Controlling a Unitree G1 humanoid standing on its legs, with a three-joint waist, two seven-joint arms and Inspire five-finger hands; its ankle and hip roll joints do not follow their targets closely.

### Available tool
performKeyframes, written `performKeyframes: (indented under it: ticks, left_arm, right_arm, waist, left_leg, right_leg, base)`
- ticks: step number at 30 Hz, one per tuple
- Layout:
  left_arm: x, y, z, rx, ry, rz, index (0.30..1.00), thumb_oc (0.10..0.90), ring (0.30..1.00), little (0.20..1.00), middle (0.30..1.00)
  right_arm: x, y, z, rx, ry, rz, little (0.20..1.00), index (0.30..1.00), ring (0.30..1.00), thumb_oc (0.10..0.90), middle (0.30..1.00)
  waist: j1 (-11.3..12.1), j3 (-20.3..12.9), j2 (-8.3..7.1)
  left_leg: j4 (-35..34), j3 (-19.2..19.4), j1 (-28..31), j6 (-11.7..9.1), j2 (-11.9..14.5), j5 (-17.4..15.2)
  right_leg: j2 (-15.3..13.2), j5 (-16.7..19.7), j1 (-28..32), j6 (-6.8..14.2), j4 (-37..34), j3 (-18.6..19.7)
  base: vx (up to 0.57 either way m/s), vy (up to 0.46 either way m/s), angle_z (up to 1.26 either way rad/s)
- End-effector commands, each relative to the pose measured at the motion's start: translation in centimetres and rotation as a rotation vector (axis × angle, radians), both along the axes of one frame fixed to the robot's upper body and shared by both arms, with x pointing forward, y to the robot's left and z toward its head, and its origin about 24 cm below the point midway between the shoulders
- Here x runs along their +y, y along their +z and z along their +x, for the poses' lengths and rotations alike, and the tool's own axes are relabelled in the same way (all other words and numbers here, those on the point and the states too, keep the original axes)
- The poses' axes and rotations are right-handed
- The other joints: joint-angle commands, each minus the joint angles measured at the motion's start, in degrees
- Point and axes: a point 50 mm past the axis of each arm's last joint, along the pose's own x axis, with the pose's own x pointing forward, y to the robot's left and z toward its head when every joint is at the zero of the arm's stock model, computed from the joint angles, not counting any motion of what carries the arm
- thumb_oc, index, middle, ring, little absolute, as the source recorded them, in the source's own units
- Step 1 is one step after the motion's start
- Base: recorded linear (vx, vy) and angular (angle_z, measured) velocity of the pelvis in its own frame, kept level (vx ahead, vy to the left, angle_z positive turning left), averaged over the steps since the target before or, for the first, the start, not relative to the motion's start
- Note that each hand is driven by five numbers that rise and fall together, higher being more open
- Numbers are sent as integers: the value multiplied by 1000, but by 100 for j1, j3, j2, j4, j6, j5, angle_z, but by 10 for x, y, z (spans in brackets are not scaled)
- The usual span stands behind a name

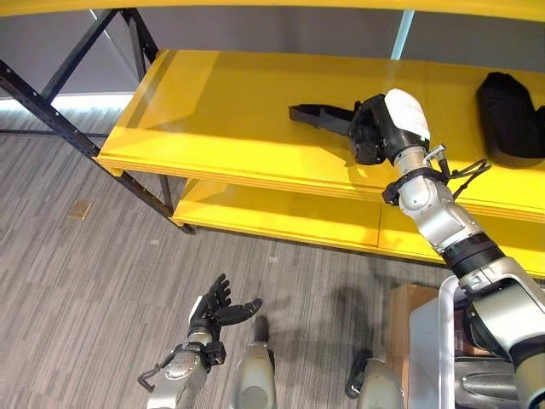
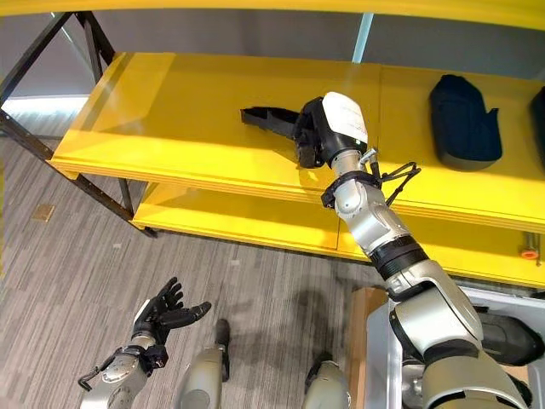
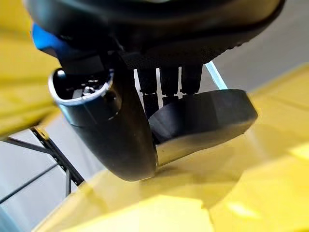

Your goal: Move parts from the plastic box to the shelf.

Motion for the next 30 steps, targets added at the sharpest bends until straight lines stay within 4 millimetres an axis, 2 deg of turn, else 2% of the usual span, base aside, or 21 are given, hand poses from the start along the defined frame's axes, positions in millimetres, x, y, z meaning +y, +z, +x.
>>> performKeyframes:
  ticks: [1, 8, 15, 21, 22, 26, 27, 30]
  left_arm:
    - [1, 42, 22, -234, -74, 30, 1000, 900, 1000, 1000, 1000]
    - [-1, 45, 26, -246, -95, 31, 1000, 900, 1000, 1000, 1000]
    - [-3, 50, 32, -264, -90, 25, 1000, 900, 1000, 1000, 1000]
    - [-5, 52, 35, -265, -85, 17, 1000, 900, 1000, 1000, 1000]
    - [-7, 52, 36, -261, -89, 18, 1000, 900, 1000, 1000, 1000]
    - [-8, 52, 37, -260, -93, 17, 1000, 900, 1000, 1000, 1000]
    - [-10, 53, 39, -262, -93, 17, 1000, 900, 1000, 1000, 1000]
    - [-11, 53, 40, -262, -101, 20, 1000, 900, 1000, 1000, 1000]
  right_arm:
    - [28, 107, -7, -340, 98, 77, 300, 300, 300, 400, 300]
    - [10, 113, 7, -274, 1, 163, 300, 300, 300, 400, 300]
    - [-4, 119, 12, -261, -64, 311, 300, 300, 300, 400, 300]
    - [-18, 126, 11, -305, -118, 530, 300, 300, 300, 400, 300]
    - [-25, 126, 11, -315, -148, 624, 300, 300, 300, 400, 300]
    - [-28, 127, 11, -325, -164, 674, 300, 300, 300, 400, 300]
    - [-30, 125, 12, -318, -161, 756, 300, 300, 300, 400, 300]
    - [-31, 125, 12, -318, -164, 798, 300, 300, 300, 400, 300]
  waist:
    - [23, -122, -228]
    - [153, 15, -185]
    - [187, 94, -168]
    - [208, 108, -144]
    - [230, 99, -122]
    - [241, 95, -110]
    - [250, 93, -104]
    - [250, 104, -95]
  left_leg:
    - [626, 66, 77, 185, 96, -713]
    - [791, -20, -140, 225, 6, -780]
    - [879, -61, -234, 263, -75, -834]
    - [952, -96, -315, 287, -120, -883]
    - [984, -114, -338, 294, -145, -910]
    - [1006, -143, -358, 297, -160, -923]
    - [1021, -152, -365, 298, -169, -933]
    - [1037, -163, -385, 304, -180, -942]
  right_leg:
    - [94, 400, 338, -26, -667, -35]
    - [50, 412, 191, -17, -587, -22]
    - [17, 436, 151, -15, -572, 11]
    - [0, 452, 103, 2, -555, 26]
    - [-14, 446, 103, 12, -541, 31]
    - [-29, 438, 115, 25, -539, 9]
    - [-42, 438, 111, 30, -518, 6]
    - [-45, 439, 108, 33, -508, 10]
  base:
    - [-5, 17, 8]
    - [2, 31, 6]
    - [12, 26, 6]
    - [3, 6, 0]
    - [17, 32, 1]
    - [2, 1, 1]
    - [0, 0, 0]
    - [0, 0, 0]
